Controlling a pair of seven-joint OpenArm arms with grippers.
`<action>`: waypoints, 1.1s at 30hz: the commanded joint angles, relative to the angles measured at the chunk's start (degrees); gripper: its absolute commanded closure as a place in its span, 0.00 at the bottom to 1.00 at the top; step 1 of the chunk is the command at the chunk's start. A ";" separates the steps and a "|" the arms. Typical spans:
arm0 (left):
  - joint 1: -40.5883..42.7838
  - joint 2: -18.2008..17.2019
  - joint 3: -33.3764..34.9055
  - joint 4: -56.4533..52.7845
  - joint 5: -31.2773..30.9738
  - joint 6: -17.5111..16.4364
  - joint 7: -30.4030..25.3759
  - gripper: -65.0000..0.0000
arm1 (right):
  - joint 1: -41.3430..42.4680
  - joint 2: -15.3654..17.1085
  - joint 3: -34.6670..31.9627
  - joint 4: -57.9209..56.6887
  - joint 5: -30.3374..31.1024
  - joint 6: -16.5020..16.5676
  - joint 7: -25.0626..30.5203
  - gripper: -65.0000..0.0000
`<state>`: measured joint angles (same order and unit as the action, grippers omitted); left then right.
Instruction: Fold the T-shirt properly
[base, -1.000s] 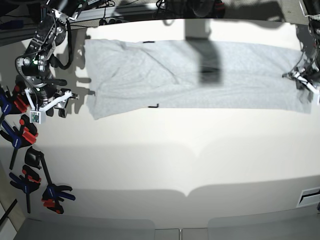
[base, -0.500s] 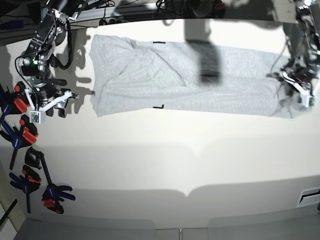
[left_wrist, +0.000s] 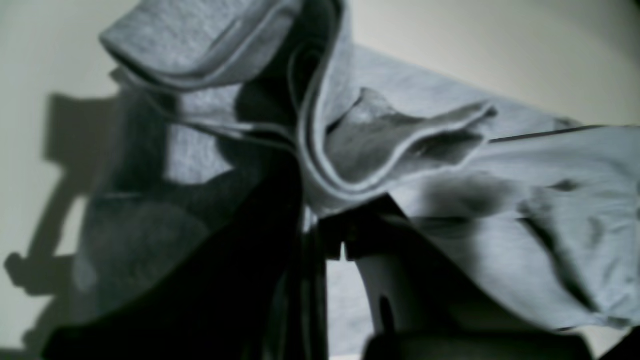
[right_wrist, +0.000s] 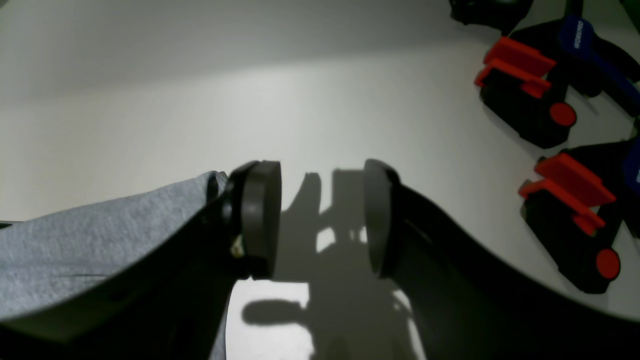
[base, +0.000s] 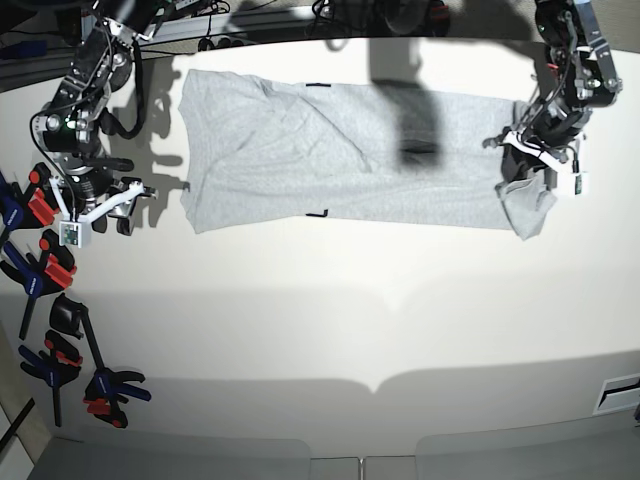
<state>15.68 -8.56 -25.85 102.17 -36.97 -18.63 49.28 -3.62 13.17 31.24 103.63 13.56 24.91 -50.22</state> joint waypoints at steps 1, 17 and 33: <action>-0.63 -0.66 -0.24 1.22 -2.45 -0.50 -1.49 1.00 | 0.92 0.76 0.24 1.14 0.63 0.22 1.60 0.61; -0.44 -0.68 3.10 1.20 -6.62 -3.89 -0.98 1.00 | 0.90 0.76 0.24 1.14 0.61 0.22 1.75 0.61; -0.74 -1.22 11.32 1.22 -6.58 -8.00 -2.32 0.50 | 0.92 0.79 0.24 1.14 0.59 0.22 1.70 0.61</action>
<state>15.49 -9.41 -14.35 102.17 -42.26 -26.02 47.97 -3.62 13.17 31.24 103.63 13.56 24.91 -50.02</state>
